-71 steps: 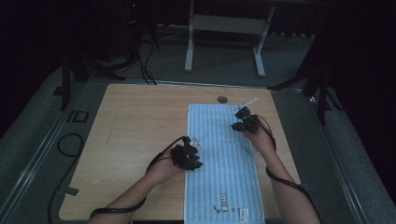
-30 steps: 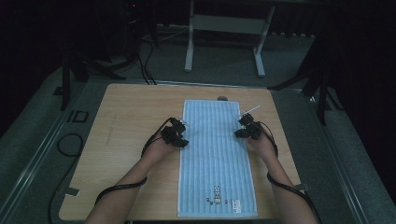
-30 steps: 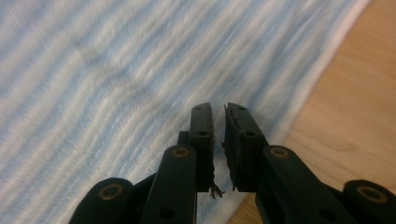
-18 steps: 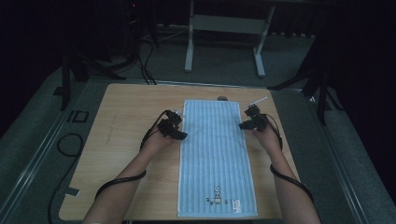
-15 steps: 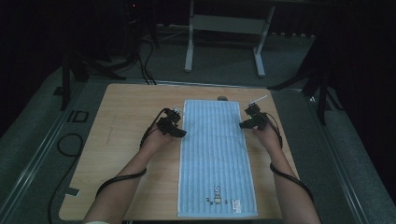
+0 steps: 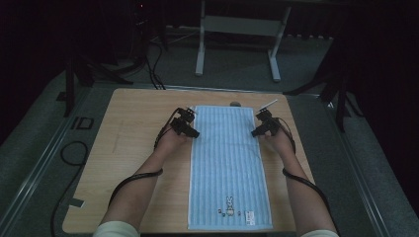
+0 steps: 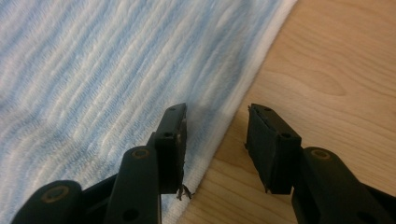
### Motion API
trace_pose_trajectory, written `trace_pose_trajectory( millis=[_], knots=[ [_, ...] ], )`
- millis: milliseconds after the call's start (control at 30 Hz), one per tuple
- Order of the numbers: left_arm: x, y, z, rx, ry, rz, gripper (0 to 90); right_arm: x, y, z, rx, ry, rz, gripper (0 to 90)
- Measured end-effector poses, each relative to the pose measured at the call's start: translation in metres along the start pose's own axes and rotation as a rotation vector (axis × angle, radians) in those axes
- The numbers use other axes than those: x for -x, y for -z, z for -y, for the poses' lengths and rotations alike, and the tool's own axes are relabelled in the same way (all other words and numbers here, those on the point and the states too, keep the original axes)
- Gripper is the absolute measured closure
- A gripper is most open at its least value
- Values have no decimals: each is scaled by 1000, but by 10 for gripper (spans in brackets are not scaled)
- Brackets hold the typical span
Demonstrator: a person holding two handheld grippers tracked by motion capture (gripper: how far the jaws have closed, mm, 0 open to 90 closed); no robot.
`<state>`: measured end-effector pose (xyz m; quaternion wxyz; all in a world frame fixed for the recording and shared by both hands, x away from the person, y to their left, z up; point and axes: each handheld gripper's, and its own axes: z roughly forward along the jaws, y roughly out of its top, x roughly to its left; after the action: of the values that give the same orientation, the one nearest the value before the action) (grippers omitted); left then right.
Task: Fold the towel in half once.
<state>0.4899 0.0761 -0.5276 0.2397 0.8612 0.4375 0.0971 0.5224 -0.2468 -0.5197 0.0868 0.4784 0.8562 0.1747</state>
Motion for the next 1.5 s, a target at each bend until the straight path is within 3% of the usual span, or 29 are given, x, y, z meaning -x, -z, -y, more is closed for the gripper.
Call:
trace_pose_trajectory(
  millis=[200, 267, 433, 533, 600, 800, 1000, 1200, 1267, 1333, 1500],
  knots=[
    [5, -7, -1, -29, -22, -15, 440, -3, -3, 0, -21, 24, 4, 624],
    [6, -7, -4, -61, -26, -16, 456, -5, -3, -2, -34, 38, -3, 703],
    [13, -7, -12, -106, -64, 11, 646, -12, -4, -8, -85, 69, -11, 856],
    [16, -7, -16, -119, -67, 25, 841, -16, -4, -11, -97, 90, 8, 870],
    [17, -6, -17, -128, -76, 17, 867, -16, -3, -11, -97, 97, 16, 874],
    [14, 16, -21, -69, -71, 54, 879, -18, 19, -14, -65, 118, 39, 874],
    [19, 47, -18, -17, -104, 72, 879, -27, 50, -13, -42, 158, 26, 874],
    [31, 76, -4, 15, -143, 99, 878, -37, 79, 8, 16, 186, -5, 874],
    [39, 82, 5, 28, -158, 88, 878, -43, 85, 22, 23, 209, -18, 872],
    [47, 86, 15, 26, -178, 82, 877, -47, 87, 34, 31, 218, -31, 871],
    [66, 83, 41, -17, -209, 119, 877, -58, 81, 65, 20, 256, -61, 871]
  ],
)
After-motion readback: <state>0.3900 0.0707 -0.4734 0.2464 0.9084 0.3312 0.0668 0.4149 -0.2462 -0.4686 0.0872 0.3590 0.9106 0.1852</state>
